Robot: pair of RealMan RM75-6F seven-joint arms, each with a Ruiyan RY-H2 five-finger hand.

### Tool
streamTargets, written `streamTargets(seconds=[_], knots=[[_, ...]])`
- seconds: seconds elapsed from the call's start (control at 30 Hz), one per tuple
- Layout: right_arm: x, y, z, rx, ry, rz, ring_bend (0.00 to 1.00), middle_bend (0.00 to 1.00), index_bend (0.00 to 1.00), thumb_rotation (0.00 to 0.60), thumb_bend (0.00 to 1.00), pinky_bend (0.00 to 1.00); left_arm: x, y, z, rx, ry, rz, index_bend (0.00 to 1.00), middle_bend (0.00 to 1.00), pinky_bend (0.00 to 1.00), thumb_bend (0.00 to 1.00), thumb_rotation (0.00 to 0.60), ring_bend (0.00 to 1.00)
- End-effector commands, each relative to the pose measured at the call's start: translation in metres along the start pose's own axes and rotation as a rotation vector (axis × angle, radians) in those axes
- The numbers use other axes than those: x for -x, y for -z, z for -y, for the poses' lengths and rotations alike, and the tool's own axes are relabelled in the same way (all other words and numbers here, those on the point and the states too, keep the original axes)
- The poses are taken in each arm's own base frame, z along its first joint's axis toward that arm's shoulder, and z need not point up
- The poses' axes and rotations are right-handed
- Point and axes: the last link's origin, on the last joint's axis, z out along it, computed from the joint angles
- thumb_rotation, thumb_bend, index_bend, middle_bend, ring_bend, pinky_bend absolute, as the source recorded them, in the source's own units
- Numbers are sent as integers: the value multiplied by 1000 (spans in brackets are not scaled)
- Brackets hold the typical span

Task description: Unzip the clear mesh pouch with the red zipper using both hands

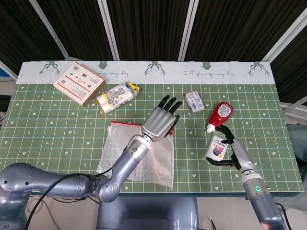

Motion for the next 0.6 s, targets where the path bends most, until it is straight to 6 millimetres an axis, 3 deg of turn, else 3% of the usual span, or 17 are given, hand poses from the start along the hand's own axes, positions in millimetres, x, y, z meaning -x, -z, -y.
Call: streamTargets(seconds=[0.03, 0.27, 0.6], knots=[[26, -16, 37, 10, -69, 78, 0, 0, 204, 600, 261, 208, -7, 1, -3, 9, 11, -13, 567, 101, 0, 454, 600, 0], [40, -26, 48, 56, -92, 73, 0, 0, 299, 600, 291, 208, -14, 2, -6, 19, 17, -22, 567, 101, 0, 454, 600, 0], [57, -36, 57, 85, -126, 73, 0, 0, 351, 600, 313, 208, -20, 3, -12, 36, 26, -26, 567, 101, 0, 454, 600, 0]])
